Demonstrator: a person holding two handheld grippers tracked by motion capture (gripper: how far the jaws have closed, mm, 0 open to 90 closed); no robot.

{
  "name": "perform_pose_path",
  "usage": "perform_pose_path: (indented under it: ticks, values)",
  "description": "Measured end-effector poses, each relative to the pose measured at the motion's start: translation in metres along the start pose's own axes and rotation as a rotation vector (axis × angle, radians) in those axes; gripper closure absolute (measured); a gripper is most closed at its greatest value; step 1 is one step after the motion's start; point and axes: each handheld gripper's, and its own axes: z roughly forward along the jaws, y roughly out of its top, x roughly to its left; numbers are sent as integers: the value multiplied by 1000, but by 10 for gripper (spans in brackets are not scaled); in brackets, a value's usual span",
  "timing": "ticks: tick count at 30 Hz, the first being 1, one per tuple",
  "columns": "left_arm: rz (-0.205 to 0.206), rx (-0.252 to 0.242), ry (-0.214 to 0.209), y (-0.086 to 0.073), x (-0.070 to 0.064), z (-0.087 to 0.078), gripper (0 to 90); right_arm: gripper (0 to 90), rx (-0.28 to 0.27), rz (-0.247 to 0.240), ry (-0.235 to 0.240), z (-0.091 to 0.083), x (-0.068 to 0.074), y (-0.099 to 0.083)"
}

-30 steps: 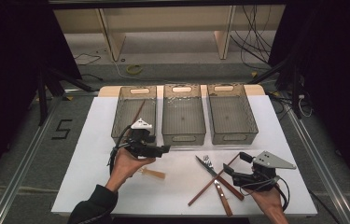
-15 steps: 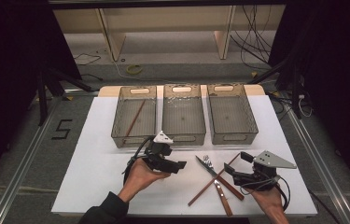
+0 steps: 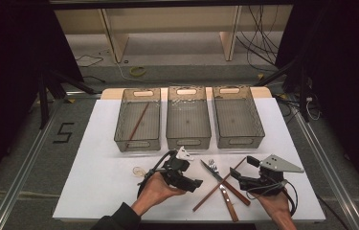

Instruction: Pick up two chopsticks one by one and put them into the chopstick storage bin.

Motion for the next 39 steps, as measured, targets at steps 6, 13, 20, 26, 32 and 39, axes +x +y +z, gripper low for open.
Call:
perform_pose_path:
  ticks: [6,13,20,26,32,39]
  values:
    - [30,35,-16,-3,-10,11,274,226,3,-1,1,0,0,0]
    - [45,52,-27,-4,-19,19,307,226,5,-2,3,0,1,0]
    - [94,78,-35,-4,-30,29,360,226,7,-3,4,1,1,0]
    - [134,96,-35,-4,-38,36,421,226,9,-2,5,1,1,0]
    - [164,109,-17,-5,-40,40,496,226,8,-2,6,1,1,0]
    - [200,109,13,-5,-43,41,577,226,10,-1,6,1,1,0]
